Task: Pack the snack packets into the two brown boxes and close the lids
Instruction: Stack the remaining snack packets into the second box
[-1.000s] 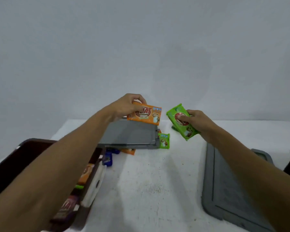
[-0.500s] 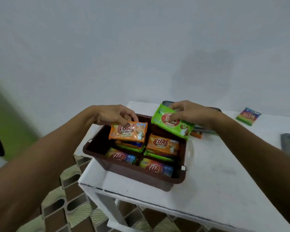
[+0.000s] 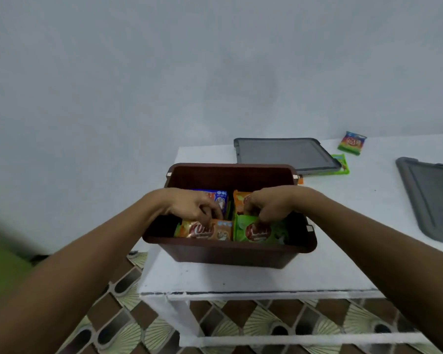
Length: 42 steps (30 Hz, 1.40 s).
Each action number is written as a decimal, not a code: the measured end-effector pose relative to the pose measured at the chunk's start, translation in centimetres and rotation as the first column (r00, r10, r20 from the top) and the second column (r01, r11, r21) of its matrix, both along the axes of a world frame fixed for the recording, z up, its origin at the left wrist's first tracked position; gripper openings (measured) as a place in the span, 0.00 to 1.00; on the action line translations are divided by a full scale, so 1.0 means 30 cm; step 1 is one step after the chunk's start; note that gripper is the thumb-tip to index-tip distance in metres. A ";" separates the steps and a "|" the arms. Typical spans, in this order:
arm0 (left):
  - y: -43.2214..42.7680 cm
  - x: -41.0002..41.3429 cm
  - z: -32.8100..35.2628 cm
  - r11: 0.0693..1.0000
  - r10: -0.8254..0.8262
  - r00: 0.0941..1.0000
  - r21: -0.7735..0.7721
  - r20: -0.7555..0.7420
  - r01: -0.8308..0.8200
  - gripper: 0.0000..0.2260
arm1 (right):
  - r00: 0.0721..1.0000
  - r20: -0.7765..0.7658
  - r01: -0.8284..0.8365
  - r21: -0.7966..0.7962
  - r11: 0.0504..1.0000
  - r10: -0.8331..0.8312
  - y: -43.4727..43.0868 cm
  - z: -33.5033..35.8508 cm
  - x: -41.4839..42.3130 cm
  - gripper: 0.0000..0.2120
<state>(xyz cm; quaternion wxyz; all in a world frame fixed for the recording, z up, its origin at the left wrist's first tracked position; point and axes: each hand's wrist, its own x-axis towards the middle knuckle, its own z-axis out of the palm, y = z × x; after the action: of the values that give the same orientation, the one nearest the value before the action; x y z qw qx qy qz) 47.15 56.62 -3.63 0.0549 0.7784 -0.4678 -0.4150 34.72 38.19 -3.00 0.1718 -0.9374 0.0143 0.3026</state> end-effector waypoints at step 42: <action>-1.212 -0.247 -0.069 0.898 0.111 0.846 -0.418 0.521 0.139 0.14 | 0.602 0.669 0.467 0.148 0.872 -0.436 -1.210 -0.227 -0.271 0.06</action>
<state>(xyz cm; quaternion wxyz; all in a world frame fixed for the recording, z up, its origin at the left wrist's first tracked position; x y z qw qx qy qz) 39.74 20.26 -5.70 0.0943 0.8259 -0.5518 -0.0667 26.59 1.88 -9.80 0.2157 -0.9500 0.1922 -0.1182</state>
